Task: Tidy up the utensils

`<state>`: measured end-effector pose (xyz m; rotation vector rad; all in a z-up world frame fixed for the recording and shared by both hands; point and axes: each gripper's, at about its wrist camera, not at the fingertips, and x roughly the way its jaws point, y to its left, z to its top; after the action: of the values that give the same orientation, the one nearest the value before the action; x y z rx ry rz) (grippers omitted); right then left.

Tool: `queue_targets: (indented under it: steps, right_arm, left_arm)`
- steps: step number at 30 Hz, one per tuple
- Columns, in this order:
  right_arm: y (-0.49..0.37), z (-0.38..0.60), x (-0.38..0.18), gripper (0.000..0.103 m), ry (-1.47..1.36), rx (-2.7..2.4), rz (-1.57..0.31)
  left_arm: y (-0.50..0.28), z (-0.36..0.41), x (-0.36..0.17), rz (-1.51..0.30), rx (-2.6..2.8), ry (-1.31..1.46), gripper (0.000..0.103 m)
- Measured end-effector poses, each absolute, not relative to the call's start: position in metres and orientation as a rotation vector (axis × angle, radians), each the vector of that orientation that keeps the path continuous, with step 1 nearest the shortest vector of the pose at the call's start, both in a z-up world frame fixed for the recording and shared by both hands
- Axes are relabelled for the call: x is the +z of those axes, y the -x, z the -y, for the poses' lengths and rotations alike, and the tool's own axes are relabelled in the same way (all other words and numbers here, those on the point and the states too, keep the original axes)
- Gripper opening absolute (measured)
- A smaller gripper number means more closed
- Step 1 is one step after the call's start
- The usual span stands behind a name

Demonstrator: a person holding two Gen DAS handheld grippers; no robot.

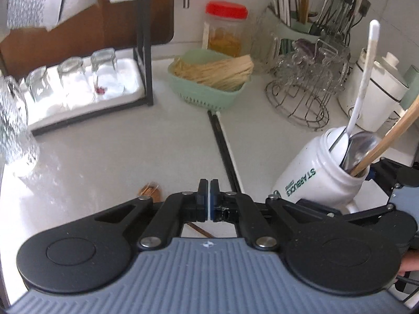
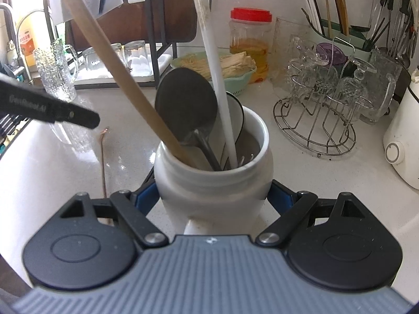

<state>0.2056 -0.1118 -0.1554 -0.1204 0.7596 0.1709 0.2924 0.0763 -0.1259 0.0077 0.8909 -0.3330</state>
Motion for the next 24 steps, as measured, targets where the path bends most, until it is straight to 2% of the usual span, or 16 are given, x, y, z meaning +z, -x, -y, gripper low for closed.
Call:
queue_targets:
  steps: [10,11,12,14,22,24]
  right_arm:
    - [-0.201,0.112,-0.154,0.09,0.135,0.197,-0.767]
    - [-0.202,0.112,-0.154,0.09,0.134,0.198,-0.77]
    - [-0.202,0.112,-0.154,0.09,0.134,0.198,-0.772]
    - [-0.203,0.112,-0.154,0.09,0.133,0.196,-0.776]
    - [-0.201,0.112,-0.154,0.09,0.121,0.182,-0.78]
    - [-0.199,0.112,-0.154,0.09,0.117,0.176,-0.778]
  left_arm:
    - [-0.296,-0.116,-0.155,-0.95,-0.179,0.067,0.003]
    - [-0.297,-0.122,-0.159,-0.957,-0.161,0.074,0.01]
    - [-0.298,-0.127,-0.162,-0.967,-0.146,0.076,0.022]
    - [-0.301,-0.137,-0.169,-0.987,-0.098,0.08,0.04]
    - [-0.314,-0.143,-0.186,-1.027,0.031,0.238,0.042]
    - [-0.319,-0.14,-0.187,-1.016,0.082,0.27,0.048]
